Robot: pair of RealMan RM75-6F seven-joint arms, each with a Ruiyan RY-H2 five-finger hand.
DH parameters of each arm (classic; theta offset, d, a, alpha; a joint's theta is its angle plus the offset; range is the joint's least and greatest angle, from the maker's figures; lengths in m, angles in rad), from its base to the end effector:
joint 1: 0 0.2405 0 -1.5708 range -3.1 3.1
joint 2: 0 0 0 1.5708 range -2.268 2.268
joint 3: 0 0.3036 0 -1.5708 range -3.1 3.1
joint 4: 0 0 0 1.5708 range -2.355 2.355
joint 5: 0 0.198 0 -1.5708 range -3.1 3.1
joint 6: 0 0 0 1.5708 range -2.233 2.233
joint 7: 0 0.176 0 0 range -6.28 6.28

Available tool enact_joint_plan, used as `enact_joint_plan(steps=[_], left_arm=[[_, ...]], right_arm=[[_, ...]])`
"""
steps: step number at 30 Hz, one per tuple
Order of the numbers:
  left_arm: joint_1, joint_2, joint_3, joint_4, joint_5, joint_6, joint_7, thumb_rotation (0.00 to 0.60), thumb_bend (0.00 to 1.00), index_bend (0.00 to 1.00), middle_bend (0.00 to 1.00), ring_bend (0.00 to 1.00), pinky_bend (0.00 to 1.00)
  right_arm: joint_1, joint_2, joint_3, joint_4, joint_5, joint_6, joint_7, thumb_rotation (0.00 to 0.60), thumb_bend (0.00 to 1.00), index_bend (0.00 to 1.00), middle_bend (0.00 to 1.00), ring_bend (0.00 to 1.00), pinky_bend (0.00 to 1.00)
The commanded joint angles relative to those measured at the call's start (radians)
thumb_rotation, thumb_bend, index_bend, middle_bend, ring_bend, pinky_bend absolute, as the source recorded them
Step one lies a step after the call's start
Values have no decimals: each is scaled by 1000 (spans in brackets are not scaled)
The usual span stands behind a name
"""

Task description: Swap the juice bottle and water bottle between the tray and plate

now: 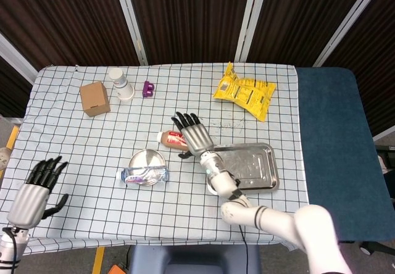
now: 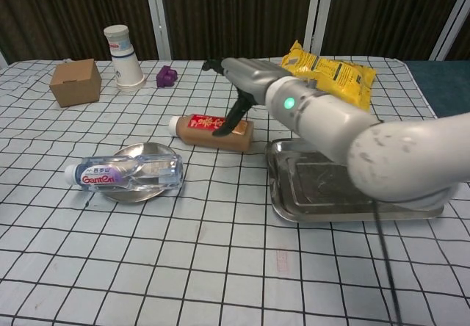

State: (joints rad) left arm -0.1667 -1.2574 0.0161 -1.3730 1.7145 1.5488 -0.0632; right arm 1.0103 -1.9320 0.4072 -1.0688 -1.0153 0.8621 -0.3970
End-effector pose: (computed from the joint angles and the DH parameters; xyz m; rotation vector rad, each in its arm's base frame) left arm -0.3330 0.2293 0.1431 -1.6291 -0.7386 -1.0407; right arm -0.0547 -0.4621 -0.1059 1.8284 -0.9380 1.0713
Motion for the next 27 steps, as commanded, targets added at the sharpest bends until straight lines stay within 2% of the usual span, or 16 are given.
enact_joint_plan(steps=[1, 3, 6, 10, 14, 17, 21, 27], left_arm=[[-56, -27, 33, -25, 76, -57, 27, 600, 385, 0, 0, 0, 102], [-95, -47, 27, -40, 80, -112, 40, 600, 385, 0, 0, 0, 107], [-153, -83, 7, -52, 56, -207, 57, 600, 386, 0, 0, 0, 111], [-213, -137, -16, -66, 9, -320, 110, 600, 385, 0, 0, 0, 114], [-264, -194, -49, -77, -32, -398, 220, 600, 385, 0, 0, 0, 117], [-286, -235, -64, -82, -82, -453, 300, 600, 382, 0, 0, 0, 117], [-307, -283, -82, -62, -148, -500, 402, 600, 381, 0, 0, 0, 118], [-321, -307, -94, -24, -225, -533, 467, 600, 380, 5, 33, 23, 158]], right_arm=[[-406, 466, -292, -564, -249, 352, 17, 600, 151, 0, 0, 0, 0], [-497, 553, -365, -613, -330, 451, 67, 600, 151, 0, 0, 0, 0], [-615, 628, -457, -604, -429, 585, 126, 600, 151, 0, 0, 0, 0], [-738, 658, -528, -532, -488, 705, 213, 600, 151, 0, 0, 0, 0], [-789, 691, -542, -496, -538, 756, 310, 600, 151, 0, 0, 0, 0], [-808, 691, -537, -478, -583, 796, 320, 600, 151, 0, 0, 0, 0], [-820, 713, -535, -483, -606, 790, 366, 600, 151, 0, 0, 0, 0], [-830, 726, -519, -484, -616, 768, 385, 600, 151, 0, 0, 0, 0]])
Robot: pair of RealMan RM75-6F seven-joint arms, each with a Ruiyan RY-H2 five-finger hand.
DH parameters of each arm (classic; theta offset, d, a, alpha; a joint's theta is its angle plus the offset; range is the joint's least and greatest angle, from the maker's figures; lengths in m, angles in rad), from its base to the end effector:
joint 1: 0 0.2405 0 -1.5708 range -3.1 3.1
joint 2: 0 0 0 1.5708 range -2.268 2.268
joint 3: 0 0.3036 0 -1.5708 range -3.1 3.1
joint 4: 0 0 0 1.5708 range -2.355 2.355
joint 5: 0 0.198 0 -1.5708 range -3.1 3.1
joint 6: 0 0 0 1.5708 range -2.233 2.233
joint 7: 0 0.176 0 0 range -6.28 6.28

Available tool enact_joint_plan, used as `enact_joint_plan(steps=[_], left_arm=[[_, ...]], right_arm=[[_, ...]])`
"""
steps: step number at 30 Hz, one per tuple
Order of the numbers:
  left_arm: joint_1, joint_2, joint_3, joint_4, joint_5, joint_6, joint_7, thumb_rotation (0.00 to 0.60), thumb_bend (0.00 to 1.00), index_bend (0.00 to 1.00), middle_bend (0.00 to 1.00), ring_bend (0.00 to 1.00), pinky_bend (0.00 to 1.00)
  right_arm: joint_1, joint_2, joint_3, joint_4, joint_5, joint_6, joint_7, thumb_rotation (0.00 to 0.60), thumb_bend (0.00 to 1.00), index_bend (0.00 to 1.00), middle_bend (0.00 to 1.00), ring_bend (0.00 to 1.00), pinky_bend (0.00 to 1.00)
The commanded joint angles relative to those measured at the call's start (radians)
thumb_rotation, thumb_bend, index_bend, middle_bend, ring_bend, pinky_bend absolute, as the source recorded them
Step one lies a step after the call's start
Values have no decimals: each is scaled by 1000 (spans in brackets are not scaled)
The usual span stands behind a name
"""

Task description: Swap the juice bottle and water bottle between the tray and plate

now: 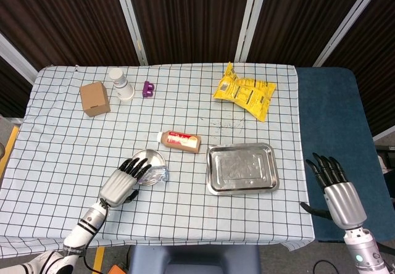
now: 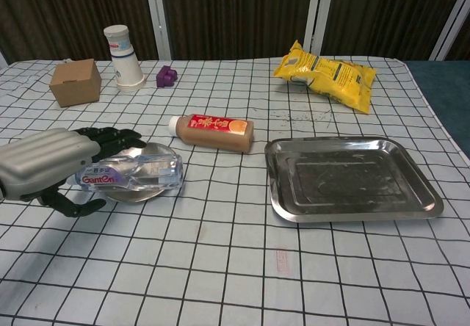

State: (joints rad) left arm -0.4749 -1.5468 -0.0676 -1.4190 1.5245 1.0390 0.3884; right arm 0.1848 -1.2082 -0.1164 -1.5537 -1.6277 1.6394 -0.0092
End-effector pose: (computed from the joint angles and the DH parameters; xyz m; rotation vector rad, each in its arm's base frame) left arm -0.2427 0.3162 -0.0229 -2.0084 -0.6848 -0.8211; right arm -0.3163 -0.2143 0.1539 1.5495 -0.8133 1.0617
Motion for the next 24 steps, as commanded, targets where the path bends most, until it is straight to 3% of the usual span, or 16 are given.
enact_joint_plan(steps=[1, 4, 6, 8, 12, 15, 20, 24], left_arm=[[-17, -23, -14, 30, -45, -30, 10, 600, 379, 10, 34, 30, 162], [-35, -38, -25, 59, -67, -46, -2, 600, 380, 21, 40, 51, 175], [-46, -51, -29, 81, -68, -45, -9, 600, 381, 64, 96, 116, 222], [-55, -63, -30, 103, -64, -41, -17, 600, 382, 155, 199, 227, 315], [-70, -91, -36, 149, -33, 3, -77, 600, 422, 462, 518, 592, 617], [-70, -107, -29, 177, 35, 90, -155, 600, 451, 622, 686, 734, 773], [-78, -110, -7, 184, 113, 170, -192, 600, 485, 706, 776, 823, 847], [-86, -88, 15, 101, 165, 203, -171, 600, 500, 721, 794, 844, 859]], right_arm=[[-4, 2, 6, 1, -5, -16, -6, 600, 151, 0, 0, 0, 0], [-4, 3, 9, -5, -12, -38, -7, 600, 151, 0, 0, 0, 0], [-5, 4, 13, -6, -14, -50, -9, 600, 151, 0, 0, 0, 0], [-5, 2, 17, -7, -12, -63, -14, 600, 151, 0, 0, 0, 0], [-9, 1, 27, -12, -12, -78, -26, 600, 151, 0, 0, 0, 0], [-12, -1, 34, -12, -12, -87, -30, 600, 151, 0, 0, 0, 0], [-13, -1, 39, -17, -11, -112, -38, 600, 151, 0, 0, 0, 0], [-18, 1, 48, -21, -12, -114, -37, 600, 151, 0, 0, 0, 0]])
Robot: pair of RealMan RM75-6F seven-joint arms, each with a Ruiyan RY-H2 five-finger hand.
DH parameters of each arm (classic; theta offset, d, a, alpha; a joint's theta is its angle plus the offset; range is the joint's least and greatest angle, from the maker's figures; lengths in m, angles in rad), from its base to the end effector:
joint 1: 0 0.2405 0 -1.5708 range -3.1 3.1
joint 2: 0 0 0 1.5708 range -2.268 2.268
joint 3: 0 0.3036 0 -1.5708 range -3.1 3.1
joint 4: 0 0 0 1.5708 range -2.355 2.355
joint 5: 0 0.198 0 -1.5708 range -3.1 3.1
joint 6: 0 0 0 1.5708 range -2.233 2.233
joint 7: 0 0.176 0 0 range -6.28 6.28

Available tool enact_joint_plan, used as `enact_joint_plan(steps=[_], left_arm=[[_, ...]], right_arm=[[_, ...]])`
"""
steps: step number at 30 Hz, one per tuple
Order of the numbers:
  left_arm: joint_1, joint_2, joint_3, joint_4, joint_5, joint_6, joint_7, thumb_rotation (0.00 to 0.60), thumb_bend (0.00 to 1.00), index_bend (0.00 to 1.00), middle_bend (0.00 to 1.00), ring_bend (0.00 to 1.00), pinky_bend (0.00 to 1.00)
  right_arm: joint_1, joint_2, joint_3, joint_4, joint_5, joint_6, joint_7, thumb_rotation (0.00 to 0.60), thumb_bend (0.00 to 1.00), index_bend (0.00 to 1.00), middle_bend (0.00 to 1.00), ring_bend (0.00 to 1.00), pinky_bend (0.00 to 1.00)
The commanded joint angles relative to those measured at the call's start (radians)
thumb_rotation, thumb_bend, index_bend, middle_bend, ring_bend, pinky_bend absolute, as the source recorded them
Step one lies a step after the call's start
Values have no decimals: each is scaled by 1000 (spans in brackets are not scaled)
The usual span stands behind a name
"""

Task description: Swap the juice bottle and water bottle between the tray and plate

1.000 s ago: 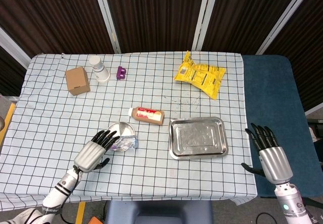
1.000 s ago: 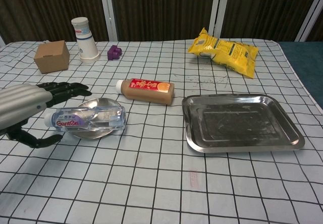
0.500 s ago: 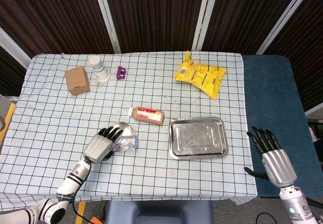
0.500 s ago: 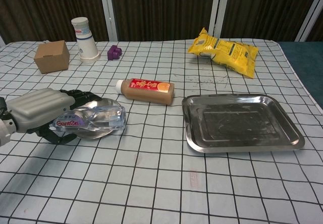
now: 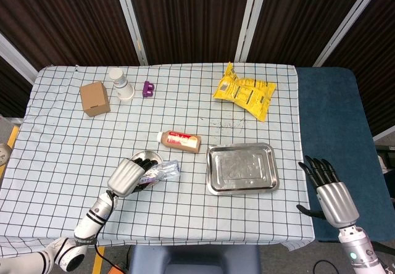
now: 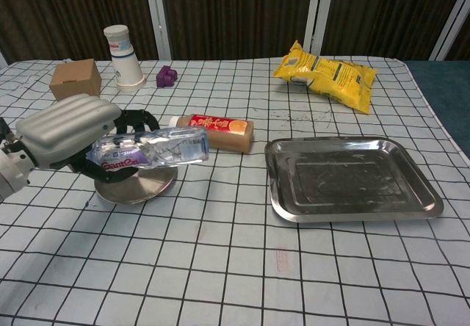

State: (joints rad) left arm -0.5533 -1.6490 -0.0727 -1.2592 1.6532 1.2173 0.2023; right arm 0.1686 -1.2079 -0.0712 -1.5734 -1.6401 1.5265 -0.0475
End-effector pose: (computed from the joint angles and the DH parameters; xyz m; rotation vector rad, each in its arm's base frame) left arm -0.2022 0.3392 -0.0257 -1.9422 -0.5769 -1.1153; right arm -0.3174 -0.2167 0.1402 1.5997 -0.8458 0.9953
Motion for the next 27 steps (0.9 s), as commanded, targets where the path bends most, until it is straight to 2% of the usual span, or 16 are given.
enact_joint_plan(steps=[1, 5, 8, 11, 14, 17, 20, 24, 27], left_arm=[[-6, 18, 29, -81, 49, 33, 22, 600, 500, 720, 794, 844, 859], [9, -1, 78, -150, 70, 31, 47, 600, 470, 690, 761, 819, 840], [11, -60, 104, -121, 64, -8, 89, 600, 453, 654, 720, 784, 804], [9, -126, 109, -63, 40, -48, 108, 600, 446, 585, 645, 711, 728], [8, -184, 99, 5, 19, -61, 105, 600, 436, 475, 546, 576, 636], [8, -212, 100, 61, 16, -58, 82, 600, 425, 315, 400, 408, 512], [7, -202, 110, 47, 4, -78, 54, 600, 407, 74, 152, 154, 349], [7, -189, 116, 22, -3, -88, 45, 600, 393, 2, 22, 25, 248], [12, -165, 126, -18, -12, -100, 70, 600, 376, 0, 0, 0, 155]], right_arm=[[-2, 2, 5, -1, 1, -3, 2, 600, 151, 0, 0, 0, 0], [-3, 6, 10, -4, 0, -13, 16, 600, 151, 0, 0, 0, 0], [-5, 13, 10, -5, -10, -13, 31, 600, 151, 0, 0, 0, 0], [-8, 23, 16, -4, -11, -10, 53, 600, 151, 0, 0, 0, 0], [-10, 33, 23, -2, -7, -9, 78, 600, 151, 0, 0, 0, 0], [-14, 43, 29, 1, -4, -6, 96, 600, 151, 0, 0, 0, 0], [-16, 45, 34, 2, 1, -10, 102, 600, 151, 0, 0, 0, 0], [-16, 45, 36, 2, 1, -17, 100, 600, 151, 0, 0, 0, 0], [-16, 42, 36, 1, -5, -22, 93, 600, 151, 0, 0, 0, 0]])
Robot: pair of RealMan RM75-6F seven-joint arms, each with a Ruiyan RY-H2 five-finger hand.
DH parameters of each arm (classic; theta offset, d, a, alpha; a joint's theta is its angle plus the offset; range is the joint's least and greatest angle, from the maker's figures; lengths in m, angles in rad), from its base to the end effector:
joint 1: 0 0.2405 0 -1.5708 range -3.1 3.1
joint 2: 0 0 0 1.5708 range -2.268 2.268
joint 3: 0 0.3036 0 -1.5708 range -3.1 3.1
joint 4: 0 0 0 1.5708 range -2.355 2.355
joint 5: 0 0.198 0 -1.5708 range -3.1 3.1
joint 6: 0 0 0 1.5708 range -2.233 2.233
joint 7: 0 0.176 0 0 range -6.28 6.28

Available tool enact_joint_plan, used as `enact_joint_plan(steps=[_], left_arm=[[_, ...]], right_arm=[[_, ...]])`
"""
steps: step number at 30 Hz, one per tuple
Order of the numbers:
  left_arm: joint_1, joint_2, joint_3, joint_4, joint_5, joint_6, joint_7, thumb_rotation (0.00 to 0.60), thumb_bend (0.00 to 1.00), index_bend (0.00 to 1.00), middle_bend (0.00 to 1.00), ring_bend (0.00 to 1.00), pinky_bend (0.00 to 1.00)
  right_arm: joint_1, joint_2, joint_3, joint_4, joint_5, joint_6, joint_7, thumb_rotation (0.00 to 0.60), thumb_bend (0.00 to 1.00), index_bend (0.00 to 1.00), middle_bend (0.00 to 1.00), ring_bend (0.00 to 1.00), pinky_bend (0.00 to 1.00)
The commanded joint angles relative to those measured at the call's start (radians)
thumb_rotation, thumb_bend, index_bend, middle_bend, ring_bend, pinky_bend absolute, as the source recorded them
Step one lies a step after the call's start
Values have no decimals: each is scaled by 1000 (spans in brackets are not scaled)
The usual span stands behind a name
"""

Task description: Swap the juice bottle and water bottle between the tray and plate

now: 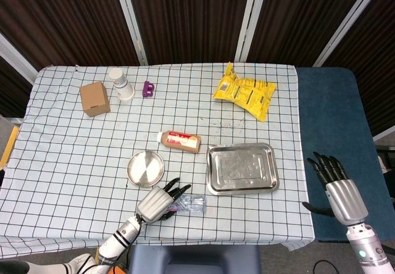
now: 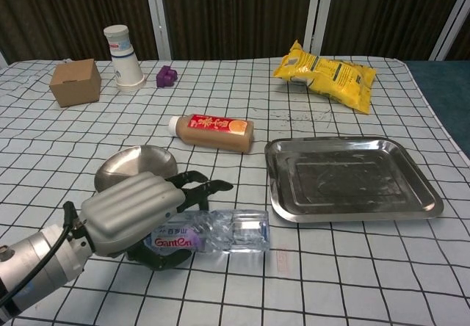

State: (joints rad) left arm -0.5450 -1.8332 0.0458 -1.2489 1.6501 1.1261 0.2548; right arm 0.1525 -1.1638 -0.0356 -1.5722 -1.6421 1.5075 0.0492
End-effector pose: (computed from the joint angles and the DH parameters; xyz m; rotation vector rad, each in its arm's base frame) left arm -0.1766 0.2780 -0.1190 -2.1541 -0.7186 -1.0896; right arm -0.3227 -0.2192 0.1580 1.5653 -0.8920 1.0265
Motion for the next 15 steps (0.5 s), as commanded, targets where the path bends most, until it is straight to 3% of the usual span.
enact_joint_plan(steps=[1, 10, 15], left_arm=[[5, 27, 6, -40, -11, -6, 27, 600, 373, 0, 0, 0, 147], [37, 184, 18, -212, -10, 47, 138, 600, 363, 0, 0, 0, 130], [136, 381, 56, -292, 20, 224, 136, 600, 361, 0, 0, 0, 118]], right_arm=[[0, -4, 0, 1, -4, -6, -7, 600, 151, 0, 0, 0, 0], [16, -24, -2, 5, -6, -59, -29, 600, 151, 0, 0, 0, 0], [69, -29, 26, -37, 5, -131, -54, 600, 151, 0, 0, 0, 0]])
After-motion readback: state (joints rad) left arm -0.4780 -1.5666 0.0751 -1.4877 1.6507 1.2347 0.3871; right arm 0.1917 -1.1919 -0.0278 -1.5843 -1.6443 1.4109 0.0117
